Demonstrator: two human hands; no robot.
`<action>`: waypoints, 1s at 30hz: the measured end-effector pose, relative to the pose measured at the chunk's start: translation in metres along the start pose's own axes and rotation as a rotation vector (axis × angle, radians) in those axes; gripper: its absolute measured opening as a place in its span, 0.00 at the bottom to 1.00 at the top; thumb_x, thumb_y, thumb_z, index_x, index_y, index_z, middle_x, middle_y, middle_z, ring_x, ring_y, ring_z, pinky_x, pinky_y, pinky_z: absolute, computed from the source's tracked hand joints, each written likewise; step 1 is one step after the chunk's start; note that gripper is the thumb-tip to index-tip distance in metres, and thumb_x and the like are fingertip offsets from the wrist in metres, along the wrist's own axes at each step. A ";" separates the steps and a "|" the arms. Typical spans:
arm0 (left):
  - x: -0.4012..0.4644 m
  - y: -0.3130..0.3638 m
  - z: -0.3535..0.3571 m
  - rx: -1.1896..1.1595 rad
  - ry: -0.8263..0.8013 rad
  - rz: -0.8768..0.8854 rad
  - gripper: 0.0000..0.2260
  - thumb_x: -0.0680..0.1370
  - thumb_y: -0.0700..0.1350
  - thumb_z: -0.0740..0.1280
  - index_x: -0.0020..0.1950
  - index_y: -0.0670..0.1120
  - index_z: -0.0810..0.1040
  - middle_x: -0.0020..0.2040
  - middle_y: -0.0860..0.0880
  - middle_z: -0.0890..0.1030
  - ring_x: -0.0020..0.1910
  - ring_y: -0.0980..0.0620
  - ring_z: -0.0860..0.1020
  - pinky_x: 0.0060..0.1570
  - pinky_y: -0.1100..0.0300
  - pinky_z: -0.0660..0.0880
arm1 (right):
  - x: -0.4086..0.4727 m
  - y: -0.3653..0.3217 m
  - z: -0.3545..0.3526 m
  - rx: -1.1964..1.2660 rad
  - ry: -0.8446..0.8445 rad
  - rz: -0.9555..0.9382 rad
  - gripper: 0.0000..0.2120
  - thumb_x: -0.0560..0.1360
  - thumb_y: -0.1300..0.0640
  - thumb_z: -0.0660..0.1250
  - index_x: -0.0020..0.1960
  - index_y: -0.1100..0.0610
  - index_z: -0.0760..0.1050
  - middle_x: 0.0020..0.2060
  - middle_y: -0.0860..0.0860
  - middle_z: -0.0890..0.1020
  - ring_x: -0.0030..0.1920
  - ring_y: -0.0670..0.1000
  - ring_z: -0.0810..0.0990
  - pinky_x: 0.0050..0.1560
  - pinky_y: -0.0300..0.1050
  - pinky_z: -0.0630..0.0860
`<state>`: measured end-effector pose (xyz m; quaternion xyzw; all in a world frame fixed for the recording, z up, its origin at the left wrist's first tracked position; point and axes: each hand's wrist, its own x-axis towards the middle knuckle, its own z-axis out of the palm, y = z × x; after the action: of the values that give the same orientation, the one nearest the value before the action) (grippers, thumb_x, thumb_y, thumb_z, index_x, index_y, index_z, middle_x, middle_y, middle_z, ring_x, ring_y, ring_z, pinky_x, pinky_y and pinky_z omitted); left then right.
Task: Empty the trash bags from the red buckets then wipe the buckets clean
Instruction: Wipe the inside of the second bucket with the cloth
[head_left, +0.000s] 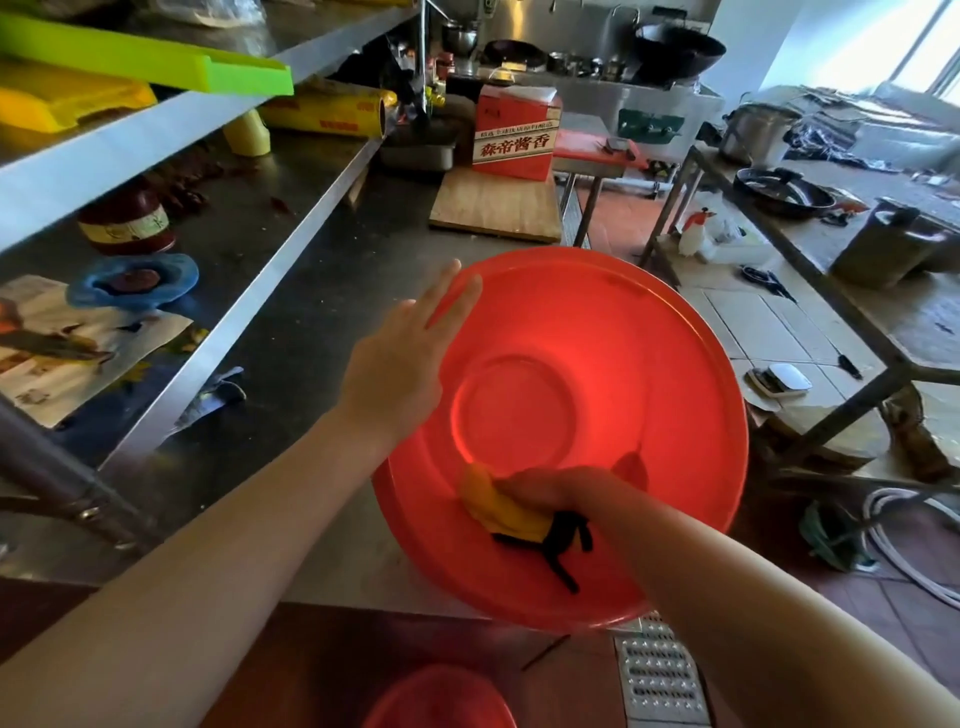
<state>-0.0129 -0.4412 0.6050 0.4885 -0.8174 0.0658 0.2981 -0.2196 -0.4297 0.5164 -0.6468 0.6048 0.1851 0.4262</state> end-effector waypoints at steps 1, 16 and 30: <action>0.002 -0.001 0.001 -0.002 -0.018 -0.013 0.39 0.74 0.30 0.62 0.81 0.53 0.55 0.81 0.52 0.53 0.65 0.41 0.72 0.36 0.55 0.73 | -0.003 0.000 0.001 -0.020 -0.015 -0.008 0.26 0.83 0.42 0.49 0.71 0.58 0.69 0.71 0.55 0.71 0.69 0.57 0.71 0.64 0.41 0.66; 0.006 0.003 -0.006 -0.005 -0.074 -0.012 0.37 0.76 0.33 0.62 0.81 0.55 0.54 0.81 0.53 0.52 0.70 0.39 0.68 0.54 0.42 0.75 | -0.105 0.009 0.035 -0.088 0.136 -0.166 0.21 0.81 0.37 0.52 0.67 0.45 0.71 0.67 0.49 0.75 0.67 0.52 0.72 0.68 0.50 0.66; 0.019 0.024 -0.006 0.012 -0.090 -0.020 0.37 0.76 0.33 0.62 0.80 0.56 0.55 0.81 0.53 0.53 0.71 0.41 0.67 0.53 0.43 0.75 | -0.088 0.015 0.042 -0.244 0.224 0.002 0.24 0.86 0.48 0.45 0.71 0.60 0.67 0.69 0.60 0.72 0.67 0.59 0.71 0.66 0.51 0.65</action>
<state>-0.0369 -0.4407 0.6245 0.5008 -0.8246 0.0456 0.2589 -0.2400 -0.3405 0.5538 -0.7097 0.6222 0.1841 0.2742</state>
